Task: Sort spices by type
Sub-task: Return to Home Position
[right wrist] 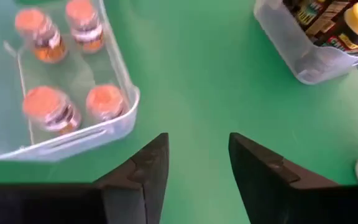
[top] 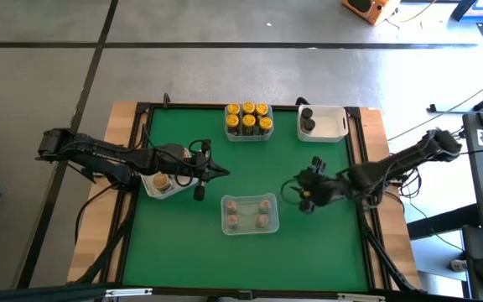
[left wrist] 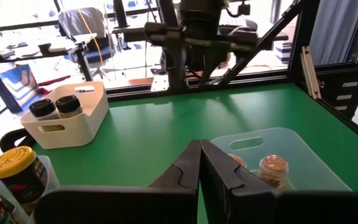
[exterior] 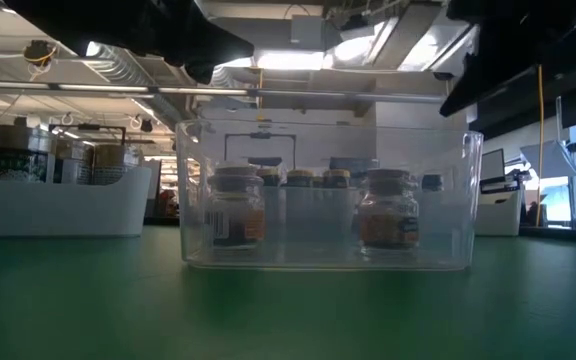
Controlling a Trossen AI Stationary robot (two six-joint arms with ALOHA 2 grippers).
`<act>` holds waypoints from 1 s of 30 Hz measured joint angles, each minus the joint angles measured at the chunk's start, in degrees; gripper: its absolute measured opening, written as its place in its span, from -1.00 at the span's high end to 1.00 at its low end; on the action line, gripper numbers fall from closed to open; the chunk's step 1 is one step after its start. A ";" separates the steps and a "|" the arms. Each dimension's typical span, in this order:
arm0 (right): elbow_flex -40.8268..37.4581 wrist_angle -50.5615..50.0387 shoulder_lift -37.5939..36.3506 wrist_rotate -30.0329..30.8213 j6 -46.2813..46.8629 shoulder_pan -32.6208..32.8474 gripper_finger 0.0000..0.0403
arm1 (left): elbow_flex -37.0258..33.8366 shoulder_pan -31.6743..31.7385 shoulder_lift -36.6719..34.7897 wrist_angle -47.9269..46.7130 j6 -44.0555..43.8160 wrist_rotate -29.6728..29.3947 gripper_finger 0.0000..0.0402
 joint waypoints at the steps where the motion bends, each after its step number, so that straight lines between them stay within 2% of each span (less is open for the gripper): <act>1: -2.63 2.84 -2.16 0.00 -0.60 -0.81 0.18 | -0.01 -0.01 0.00 -0.02 -0.20 -0.02 0.98; 5: -8.51 7.87 -6.95 0.94 -1.70 -3.75 0.17 | 0.00 -0.02 0.00 -0.02 -0.68 -0.02 0.98; 10: -9.11 9.53 -7.10 0.04 0.08 -5.22 0.17 | 0.00 0.00 -2.15 -1.79 -0.43 0.39 0.98; 13: -9.14 9.96 -6.69 0.73 -2.70 -5.05 0.17 | -2.27 1.03 -6.77 -3.47 2.65 4.92 0.98; 15: -9.12 10.80 -6.73 1.11 -4.14 -5.09 0.17 | -5.23 2.46 -11.00 -3.14 1.59 7.03 0.98; 20: -9.14 10.66 -7.35 1.89 -8.06 -5.09 0.31 | -12.01 4.92 -22.74 -2.51 -1.09 7.37 0.98; 24: -9.98 10.80 -7.76 5.13 -9.48 -5.09 0.48 | -17.36 5.38 -29.62 -2.41 -1.78 5.08 0.98; 27: -11.27 10.83 -7.90 4.77 -9.48 -5.12 0.59 | -21.78 5.35 -33.57 -2.39 -3.62 4.16 0.98; 30: -13.10 14.05 -8.72 1.80 -9.49 -5.11 0.69 | -25.96 5.35 -37.12 -0.16 -5.92 4.13 0.98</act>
